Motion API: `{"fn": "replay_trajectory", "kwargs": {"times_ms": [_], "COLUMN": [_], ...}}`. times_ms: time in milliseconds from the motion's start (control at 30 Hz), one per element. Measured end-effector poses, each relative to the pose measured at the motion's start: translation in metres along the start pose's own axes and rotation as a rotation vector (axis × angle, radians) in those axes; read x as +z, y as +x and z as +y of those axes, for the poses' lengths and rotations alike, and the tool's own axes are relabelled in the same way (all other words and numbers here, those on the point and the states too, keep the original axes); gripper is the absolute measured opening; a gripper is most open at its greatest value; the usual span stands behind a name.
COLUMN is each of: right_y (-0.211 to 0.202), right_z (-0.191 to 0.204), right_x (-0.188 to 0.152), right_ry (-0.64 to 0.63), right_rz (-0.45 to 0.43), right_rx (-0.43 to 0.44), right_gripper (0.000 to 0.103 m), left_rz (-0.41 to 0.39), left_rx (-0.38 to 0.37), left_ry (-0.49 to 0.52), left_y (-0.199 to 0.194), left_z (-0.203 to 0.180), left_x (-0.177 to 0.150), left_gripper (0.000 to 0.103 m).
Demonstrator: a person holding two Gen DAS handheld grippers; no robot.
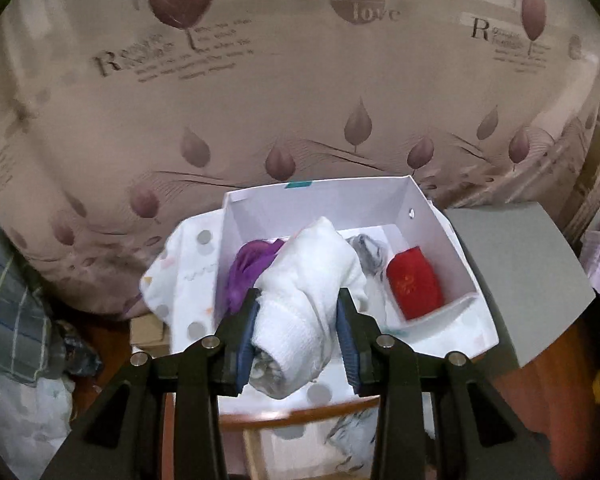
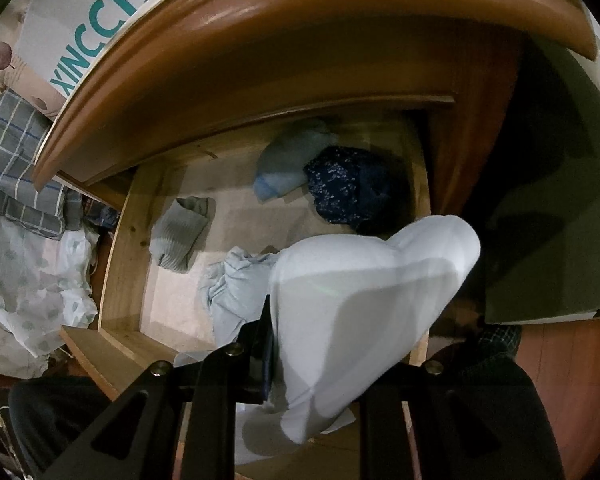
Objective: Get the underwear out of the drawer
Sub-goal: 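Lower the rolled white underwear into the box and open the left gripper, then withdraw the left gripper from the box back toward the drawer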
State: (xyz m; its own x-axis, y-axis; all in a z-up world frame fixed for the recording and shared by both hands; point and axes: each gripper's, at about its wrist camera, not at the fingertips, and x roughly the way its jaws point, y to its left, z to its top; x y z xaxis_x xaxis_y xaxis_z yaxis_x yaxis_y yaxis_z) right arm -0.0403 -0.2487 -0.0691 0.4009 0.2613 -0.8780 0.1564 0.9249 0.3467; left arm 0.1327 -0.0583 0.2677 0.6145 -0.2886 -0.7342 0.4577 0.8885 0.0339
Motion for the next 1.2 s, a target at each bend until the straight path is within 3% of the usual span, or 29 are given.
{"fn": "replay_trajectory", "kwargs": {"times_ms": [233,667,867,933,1033,1200], "right_y": [0.001,-0.001,-0.001,-0.001,-0.002,-0.004], "right_z": [-0.002,0.001,0.001,0.001,0.001,0.0], "right_x": [0.001,0.0,0.0,0.0,0.0,0.0], "right_ry": [0.012,-0.009,-0.005,-0.005,-0.007,-0.009], "right_rz": [0.009,-0.001,0.001,0.0,-0.001,-0.006], "right_rx": [0.017,0.005,0.006,0.007,0.003,0.002], "right_gripper": [0.018,0.018,0.018,0.018,0.018,0.018], "left_rz": [0.105,0.251,0.268,0.259,0.239,0.177], "left_rx": [0.024,0.04,0.044,0.047,0.029,0.019], "left_ry": [0.005,-0.012,-0.028,-0.02,-0.006,-0.034], "left_y": [0.066,0.137,0.144,0.142,0.136,0.112], "left_z": [-0.012,-0.02,-0.016,-0.018,-0.022,-0.024], "left_x": [0.019,0.003,-0.002,-0.002,-0.002,-0.006], "left_gripper": [0.034,0.036,0.049,0.066,0.079,0.079]}}
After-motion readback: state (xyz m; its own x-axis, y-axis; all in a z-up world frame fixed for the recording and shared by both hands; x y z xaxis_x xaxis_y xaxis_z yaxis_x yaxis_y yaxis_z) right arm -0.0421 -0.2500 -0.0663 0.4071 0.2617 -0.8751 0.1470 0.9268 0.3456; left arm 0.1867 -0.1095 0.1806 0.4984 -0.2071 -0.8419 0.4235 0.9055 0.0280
